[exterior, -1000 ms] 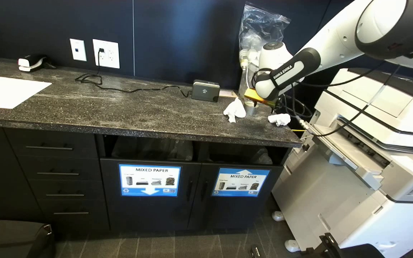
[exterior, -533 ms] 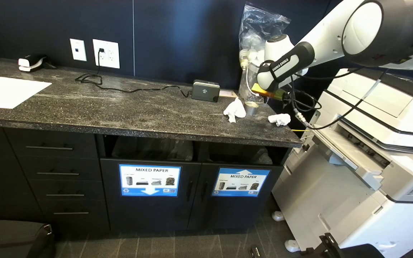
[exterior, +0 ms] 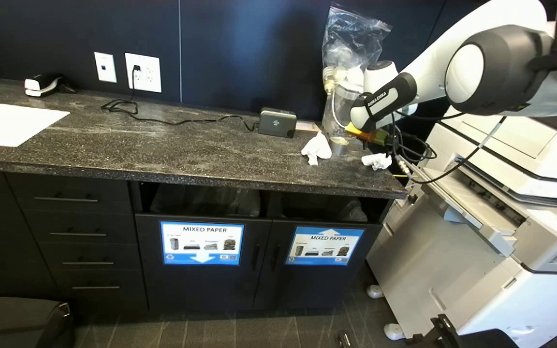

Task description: Put the tissues into the rubbish bin.

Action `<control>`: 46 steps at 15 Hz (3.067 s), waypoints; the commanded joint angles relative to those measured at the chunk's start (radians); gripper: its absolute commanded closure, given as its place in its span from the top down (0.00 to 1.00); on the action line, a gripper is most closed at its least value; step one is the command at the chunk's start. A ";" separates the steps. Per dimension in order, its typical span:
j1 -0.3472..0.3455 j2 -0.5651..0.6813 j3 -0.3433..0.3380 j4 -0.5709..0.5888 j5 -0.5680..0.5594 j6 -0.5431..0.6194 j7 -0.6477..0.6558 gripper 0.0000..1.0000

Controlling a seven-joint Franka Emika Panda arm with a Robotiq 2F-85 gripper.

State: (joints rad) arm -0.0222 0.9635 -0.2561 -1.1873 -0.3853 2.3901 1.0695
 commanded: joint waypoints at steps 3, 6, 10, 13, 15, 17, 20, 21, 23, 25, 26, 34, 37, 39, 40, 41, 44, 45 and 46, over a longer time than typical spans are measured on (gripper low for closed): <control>-0.024 0.145 -0.053 0.178 0.067 0.053 0.000 1.00; -0.037 0.190 -0.059 0.234 0.102 0.062 0.004 1.00; -0.049 0.243 -0.066 0.303 0.142 0.048 0.027 1.00; -0.051 0.276 -0.080 0.348 0.150 0.039 0.047 1.00; -0.053 0.293 -0.087 0.372 0.151 0.037 0.060 1.00; -0.054 0.309 -0.093 0.393 0.150 0.036 0.076 1.00; -0.056 0.328 -0.099 0.419 0.145 0.030 0.089 1.00; -0.059 0.333 -0.096 0.427 0.148 0.023 0.089 1.00; -0.063 0.335 -0.085 0.429 0.126 0.023 0.100 0.75; -0.066 0.339 -0.081 0.437 0.128 0.017 0.096 0.59; -0.068 0.339 -0.077 0.436 0.129 0.016 0.089 0.51; -0.082 0.331 -0.044 0.428 0.135 -0.003 0.026 0.12; -0.097 0.317 0.002 0.408 0.140 -0.007 -0.092 0.16; -0.128 0.295 0.081 0.383 0.167 -0.003 -0.232 0.16; -0.140 0.283 0.113 0.367 0.171 0.003 -0.284 0.16; -0.155 0.275 0.144 0.358 0.177 0.005 -0.340 0.16; -0.194 0.234 0.220 0.309 0.169 -0.002 -0.498 0.14; -0.206 0.222 0.242 0.293 0.165 -0.008 -0.549 0.15; -0.215 0.204 0.260 0.267 0.159 -0.015 -0.594 0.14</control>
State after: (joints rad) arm -0.2092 1.2251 -0.0687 -0.8297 -0.2453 2.3990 0.6242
